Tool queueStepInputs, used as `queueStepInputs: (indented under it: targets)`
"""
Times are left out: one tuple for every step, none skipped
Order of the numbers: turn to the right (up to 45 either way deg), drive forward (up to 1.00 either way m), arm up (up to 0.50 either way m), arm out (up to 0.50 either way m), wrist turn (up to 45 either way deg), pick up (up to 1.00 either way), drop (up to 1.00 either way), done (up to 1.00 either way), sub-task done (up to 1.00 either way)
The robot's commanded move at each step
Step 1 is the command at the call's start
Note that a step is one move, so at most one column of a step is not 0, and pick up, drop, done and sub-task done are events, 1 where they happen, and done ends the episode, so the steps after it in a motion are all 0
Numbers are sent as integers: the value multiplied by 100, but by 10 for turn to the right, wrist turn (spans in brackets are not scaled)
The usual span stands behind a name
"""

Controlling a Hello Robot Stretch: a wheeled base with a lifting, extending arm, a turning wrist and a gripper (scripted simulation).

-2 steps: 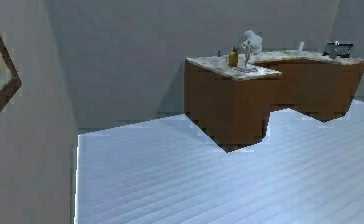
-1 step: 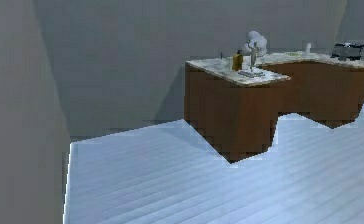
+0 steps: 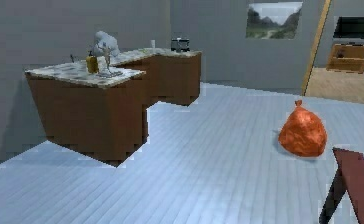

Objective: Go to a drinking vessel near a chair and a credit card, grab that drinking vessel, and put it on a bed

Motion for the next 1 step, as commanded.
queueStepInputs:
  targets:
    - [0,25,0,0,0,0,0,0,0]
